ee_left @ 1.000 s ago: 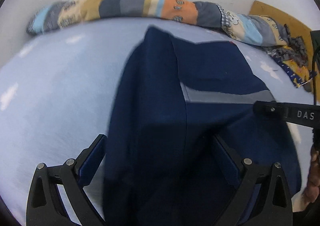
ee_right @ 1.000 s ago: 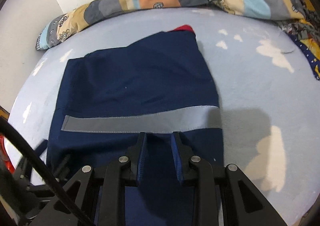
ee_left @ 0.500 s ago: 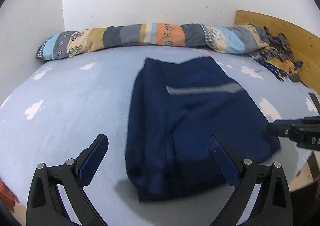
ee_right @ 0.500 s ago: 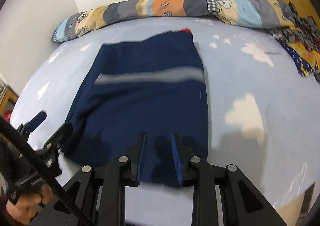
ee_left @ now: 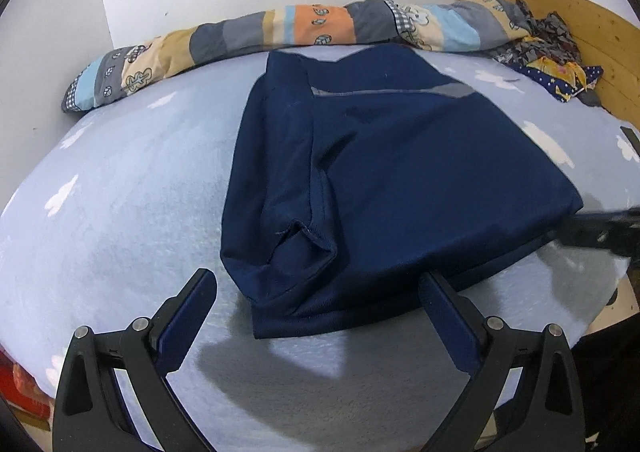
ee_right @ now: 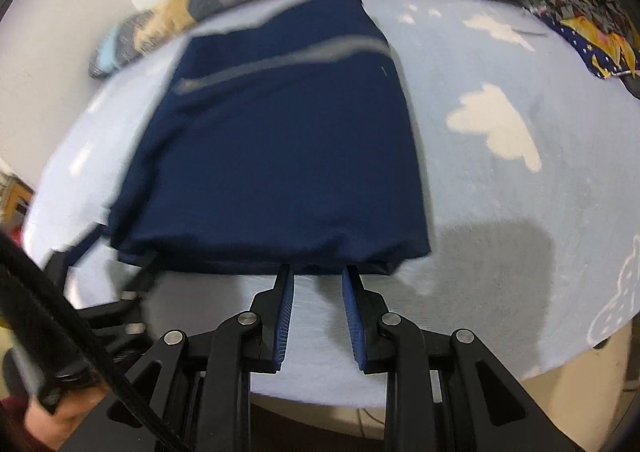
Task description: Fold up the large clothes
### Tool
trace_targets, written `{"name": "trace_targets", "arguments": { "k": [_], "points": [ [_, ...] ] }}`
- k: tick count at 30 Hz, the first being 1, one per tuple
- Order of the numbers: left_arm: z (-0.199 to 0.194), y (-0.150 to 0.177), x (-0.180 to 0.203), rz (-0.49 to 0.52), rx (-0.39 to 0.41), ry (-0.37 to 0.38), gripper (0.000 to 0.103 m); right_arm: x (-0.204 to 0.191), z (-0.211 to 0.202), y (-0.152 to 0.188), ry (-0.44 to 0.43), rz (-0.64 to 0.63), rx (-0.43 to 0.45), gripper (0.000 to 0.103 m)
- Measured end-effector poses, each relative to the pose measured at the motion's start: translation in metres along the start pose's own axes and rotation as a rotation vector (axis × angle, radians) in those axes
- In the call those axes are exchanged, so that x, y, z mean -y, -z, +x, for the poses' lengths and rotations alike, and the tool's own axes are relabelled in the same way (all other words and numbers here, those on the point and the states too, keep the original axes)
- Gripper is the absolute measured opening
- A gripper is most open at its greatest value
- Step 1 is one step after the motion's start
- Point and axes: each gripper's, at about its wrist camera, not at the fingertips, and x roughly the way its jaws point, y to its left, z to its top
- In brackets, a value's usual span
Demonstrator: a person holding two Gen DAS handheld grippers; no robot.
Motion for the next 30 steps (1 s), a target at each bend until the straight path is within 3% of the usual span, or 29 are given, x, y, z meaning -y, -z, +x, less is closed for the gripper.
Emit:
{"name": "trace_targets", "arguments": {
  "k": [5, 18, 22, 26, 28, 30],
  "points": [
    [-0.009, -0.009, -0.001, -0.022, 0.048, 0.006, 0.101, -0.010, -0.036, -0.003, 0.033, -0.041, 0.181, 0.028],
    [0.021, -0.007, -0.002, -0.045, -0.012, 0.030, 0.103, 0.010, 0.039, -0.016, 0.021, 0.037, -0.013, 0.026],
    [0.017, -0.008, -0.003, -0.066, -0.014, 0.036, 0.103, 0.006, 0.039, -0.016, 0.039, 0.003, -0.011, 0.026],
    [-0.019, -0.014, -0.007, -0.063, 0.065, 0.026, 0.103, 0.002, 0.009, -0.012, 0.025, -0.014, 0.079, 0.027],
    [-0.044, -0.019, -0.011, -0.071, 0.127, 0.030, 0.103, -0.002, -0.014, -0.007, 0.035, -0.039, 0.138, 0.032],
    [-0.070, -0.021, -0.015, -0.084, 0.188, 0.008, 0.103, -0.007, -0.039, 0.000, 0.076, -0.071, 0.215, 0.054]
  ]
}}
